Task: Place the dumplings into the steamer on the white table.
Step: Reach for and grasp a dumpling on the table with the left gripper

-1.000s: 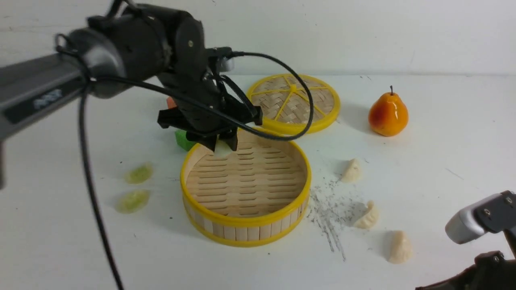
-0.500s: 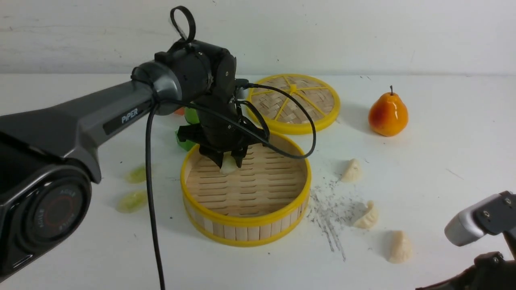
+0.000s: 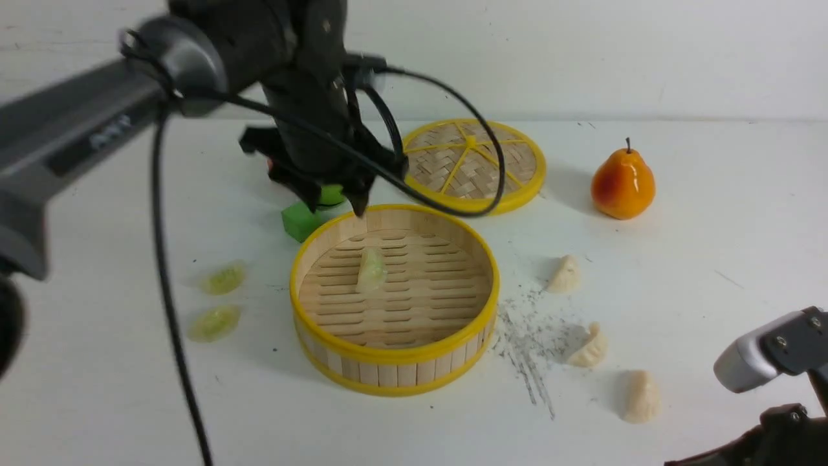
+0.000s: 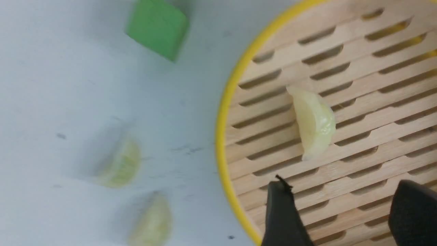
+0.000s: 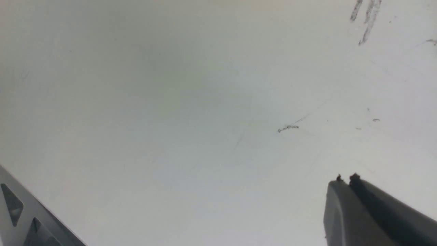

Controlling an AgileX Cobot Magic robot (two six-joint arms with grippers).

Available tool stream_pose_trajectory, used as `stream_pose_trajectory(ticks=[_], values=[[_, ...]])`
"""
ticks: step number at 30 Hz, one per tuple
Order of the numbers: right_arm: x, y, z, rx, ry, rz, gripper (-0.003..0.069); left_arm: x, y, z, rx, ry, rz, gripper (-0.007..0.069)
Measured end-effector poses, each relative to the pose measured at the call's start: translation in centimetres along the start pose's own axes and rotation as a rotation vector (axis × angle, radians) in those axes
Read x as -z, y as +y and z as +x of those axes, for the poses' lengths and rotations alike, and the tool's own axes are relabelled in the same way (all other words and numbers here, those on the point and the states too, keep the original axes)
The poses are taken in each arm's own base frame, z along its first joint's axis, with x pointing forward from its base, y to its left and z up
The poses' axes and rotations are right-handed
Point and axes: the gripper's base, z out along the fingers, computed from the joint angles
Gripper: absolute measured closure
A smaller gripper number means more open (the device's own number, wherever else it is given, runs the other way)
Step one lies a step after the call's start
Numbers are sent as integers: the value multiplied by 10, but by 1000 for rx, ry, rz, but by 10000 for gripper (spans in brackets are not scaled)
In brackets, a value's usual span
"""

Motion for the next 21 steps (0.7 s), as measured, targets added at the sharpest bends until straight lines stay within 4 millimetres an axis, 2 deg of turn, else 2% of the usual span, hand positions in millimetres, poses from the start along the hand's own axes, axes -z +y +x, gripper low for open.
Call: stream_pose_trajectory(ticks=[3,5,6,9,10,11,14,17,21], values=[[0,0,0,-7,-3,-5,636,46,21,0,-24,-77,-45,241],[0,1,0,-11,-5,-7,636,53,30,1,-11,-82,-55,245],[0,1,-1,-16,-7,-11,635,51,47,4,29,-61,-63,251],[0,2,0,-19,-1,-17,632,23,76,21,100,51,-49,252],[0,2,0,-19,0,-18,631,20,76,22,101,62,-45,252],[0,2,0,-19,4,-21,629,1,86,36,123,139,-31,253],[0,2,0,-20,4,-23,625,-35,102,63,157,249,-12,253],[0,2,1,-19,8,-26,620,-61,107,82,135,247,-7,254],[0,3,1,-17,9,-27,617,-80,105,96,12,226,13,254]])
